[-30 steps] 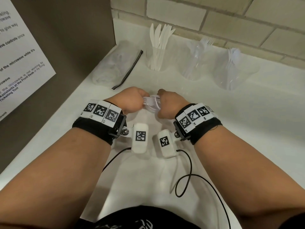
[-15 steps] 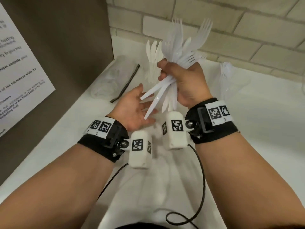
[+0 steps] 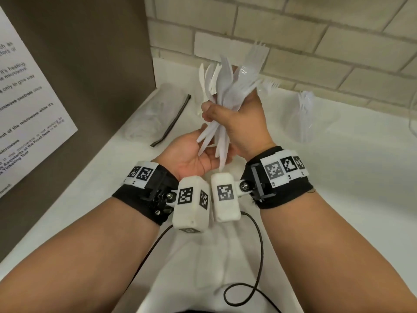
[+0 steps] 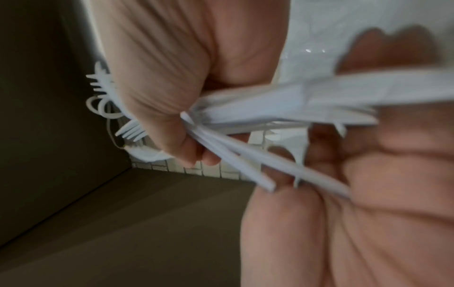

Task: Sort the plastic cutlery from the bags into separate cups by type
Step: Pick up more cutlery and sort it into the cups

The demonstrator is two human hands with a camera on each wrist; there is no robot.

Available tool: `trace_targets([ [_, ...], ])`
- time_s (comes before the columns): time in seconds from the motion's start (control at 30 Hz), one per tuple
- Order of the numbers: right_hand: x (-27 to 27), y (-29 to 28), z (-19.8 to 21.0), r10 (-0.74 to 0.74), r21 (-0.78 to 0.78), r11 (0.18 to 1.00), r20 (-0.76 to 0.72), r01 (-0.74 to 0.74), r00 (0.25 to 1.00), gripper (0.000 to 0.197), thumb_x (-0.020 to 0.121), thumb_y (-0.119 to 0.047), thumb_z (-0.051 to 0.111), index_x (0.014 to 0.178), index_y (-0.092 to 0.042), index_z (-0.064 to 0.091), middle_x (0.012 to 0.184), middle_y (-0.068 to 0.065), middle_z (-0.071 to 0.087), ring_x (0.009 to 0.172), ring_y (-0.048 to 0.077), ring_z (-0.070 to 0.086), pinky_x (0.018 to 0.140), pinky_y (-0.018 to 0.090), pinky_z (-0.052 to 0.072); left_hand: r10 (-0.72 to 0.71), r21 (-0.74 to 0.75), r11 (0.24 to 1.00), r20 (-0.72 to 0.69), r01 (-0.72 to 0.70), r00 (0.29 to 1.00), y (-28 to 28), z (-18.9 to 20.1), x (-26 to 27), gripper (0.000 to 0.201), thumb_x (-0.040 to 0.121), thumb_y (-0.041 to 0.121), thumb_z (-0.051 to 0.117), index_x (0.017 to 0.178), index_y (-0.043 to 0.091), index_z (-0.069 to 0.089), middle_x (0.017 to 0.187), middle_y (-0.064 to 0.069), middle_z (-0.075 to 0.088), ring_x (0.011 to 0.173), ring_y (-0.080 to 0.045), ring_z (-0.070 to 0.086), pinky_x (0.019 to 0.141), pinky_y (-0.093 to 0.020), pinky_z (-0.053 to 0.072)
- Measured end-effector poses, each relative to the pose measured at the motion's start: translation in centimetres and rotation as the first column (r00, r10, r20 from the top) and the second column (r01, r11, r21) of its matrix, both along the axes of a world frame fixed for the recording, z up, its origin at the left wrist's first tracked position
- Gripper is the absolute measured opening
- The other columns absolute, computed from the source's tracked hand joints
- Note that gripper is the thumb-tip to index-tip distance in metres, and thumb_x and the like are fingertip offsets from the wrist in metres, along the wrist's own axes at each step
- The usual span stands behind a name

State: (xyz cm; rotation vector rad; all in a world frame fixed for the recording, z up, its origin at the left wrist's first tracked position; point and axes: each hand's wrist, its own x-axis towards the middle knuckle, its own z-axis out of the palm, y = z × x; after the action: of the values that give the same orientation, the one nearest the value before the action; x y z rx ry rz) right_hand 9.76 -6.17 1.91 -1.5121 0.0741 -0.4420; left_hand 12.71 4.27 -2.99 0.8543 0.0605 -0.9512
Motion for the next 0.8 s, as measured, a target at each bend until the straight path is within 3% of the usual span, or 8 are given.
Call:
trace_targets([
  [0.07, -0.1, 0.0, -0.2, -0.004, 0.031, 1.0, 0.0, 0.004, 1.0, 0.051, 0.072, -0.002, 0.076, 0.117, -0.005, 0.051, 0.099, 0.014, 0.066, 0.088, 0.03, 0.069, 0.074, 0.04, 0.059, -0.047, 0.069, 0.997, 0.026, 0.045, 0.999, -0.1, -0.1, 0.2, 0.03, 0.1, 0.026, 0.042, 0.114, 0.005, 0.057, 0.098, -0.018, 0.064, 0.093, -0.035, 0.064, 0.099, -0.052, 0.045],
  [0.2, -0.1, -0.6, -0.5, -0.056, 0.032, 0.998, 0.045, 0.055, 0.997, 0.04, 0.077, 0.002, 0.072, 0.113, 0.011, 0.056, 0.085, 0.014, 0.066, 0.071, 0.019, 0.068, 0.064, 0.028, 0.055, -0.127, 0.086, 0.987, -0.109, 0.137, 0.986, 0.5, -0.5, 0.7, 0.054, 0.099, 0.045, 0.032, 0.125, 0.003, 0.054, 0.113, -0.027, 0.061, 0.101, -0.045, 0.061, 0.097, -0.056, 0.044],
  [0.3, -0.3, -0.4, -1.2, -0.013, -0.026, 1.0, -0.011, 0.013, 1.0, 0.052, 0.07, -0.002, 0.078, 0.118, 0.001, 0.057, 0.099, 0.014, 0.069, 0.093, 0.026, 0.069, 0.081, 0.039, 0.058, -0.066, -0.053, 0.997, -0.091, 0.062, 0.994, 0.6, 0.1, 0.6, 0.043, 0.1, 0.029, 0.037, 0.126, -0.001, 0.052, 0.111, -0.024, 0.065, 0.101, -0.036, 0.066, 0.091, -0.051, 0.052],
  [0.37, -0.5, -0.5, -1.8, 0.038, -0.044, 0.998, -0.048, -0.04, 0.998, 0.041, 0.068, -0.001, 0.077, 0.106, -0.003, 0.064, 0.089, 0.008, 0.071, 0.088, 0.025, 0.069, 0.084, 0.046, 0.057, -0.015, -0.091, 0.996, -0.067, 0.009, 0.998, 0.6, 0.5, 0.7, 0.038, 0.098, 0.021, 0.04, 0.129, 0.004, 0.053, 0.108, -0.02, 0.069, 0.094, -0.03, 0.07, 0.081, -0.046, 0.058],
  [0.5, -0.6, -0.8, -1.9, 0.045, -0.015, 0.999, -0.034, -0.046, 0.998, 0.029, 0.074, 0.004, 0.074, 0.092, -0.018, 0.068, 0.082, -0.001, 0.07, 0.086, 0.021, 0.068, 0.086, 0.045, 0.056, -0.111, 0.024, 0.993, -0.067, 0.113, 0.992, 0.8, 0.4, 0.9, 0.041, 0.099, 0.028, 0.037, 0.124, 0.0, 0.053, 0.115, -0.026, 0.062, 0.107, -0.045, 0.061, 0.091, -0.06, 0.048],
  [0.6, -0.4, -0.4, -1.8, 0.048, -0.006, 0.999, -0.028, -0.048, 0.998, 0.032, 0.076, -0.001, 0.074, 0.097, -0.024, 0.067, 0.086, -0.001, 0.069, 0.089, 0.023, 0.067, 0.088, 0.047, 0.056, -0.232, 0.019, 0.971, -0.121, 0.236, 0.965, 0.7, 0.0, 0.9, 0.054, 0.097, 0.042, 0.037, 0.132, 0.001, 0.048, 0.128, -0.029, 0.054, 0.112, -0.053, 0.053, 0.086, -0.069, 0.042],
  [0.7, -0.4, -0.3, -1.4, 0.031, 0.007, 0.999, 0.022, -0.031, 0.999, 0.032, 0.079, -0.006, 0.072, 0.106, -0.022, 0.064, 0.085, -0.005, 0.067, 0.082, 0.02, 0.065, 0.077, 0.037, 0.056, -0.244, 0.01, 0.968, -0.199, 0.251, 0.949, 0.7, -0.2, 0.9, 0.064, 0.097, 0.051, 0.035, 0.135, 0.0, 0.043, 0.132, -0.035, 0.046, 0.107, -0.06, 0.051, 0.079, -0.069, 0.044],
  [0.8, -0.5, -0.5, -1.2, 0.021, 0.032, 0.999, 0.029, -0.022, 0.999, 0.023, 0.081, -0.005, 0.072, 0.091, -0.024, 0.065, 0.077, 0.0, 0.067, 0.071, 0.019, 0.067, 0.069, 0.037, 0.056, -0.191, -0.029, 0.981, -0.22, 0.19, 0.957, 0.7, 0.3, 0.7, 0.061, 0.099, 0.043, 0.035, 0.13, -0.009, 0.044, 0.121, -0.04, 0.052, 0.095, -0.058, 0.059, 0.078, -0.062, 0.051],
])
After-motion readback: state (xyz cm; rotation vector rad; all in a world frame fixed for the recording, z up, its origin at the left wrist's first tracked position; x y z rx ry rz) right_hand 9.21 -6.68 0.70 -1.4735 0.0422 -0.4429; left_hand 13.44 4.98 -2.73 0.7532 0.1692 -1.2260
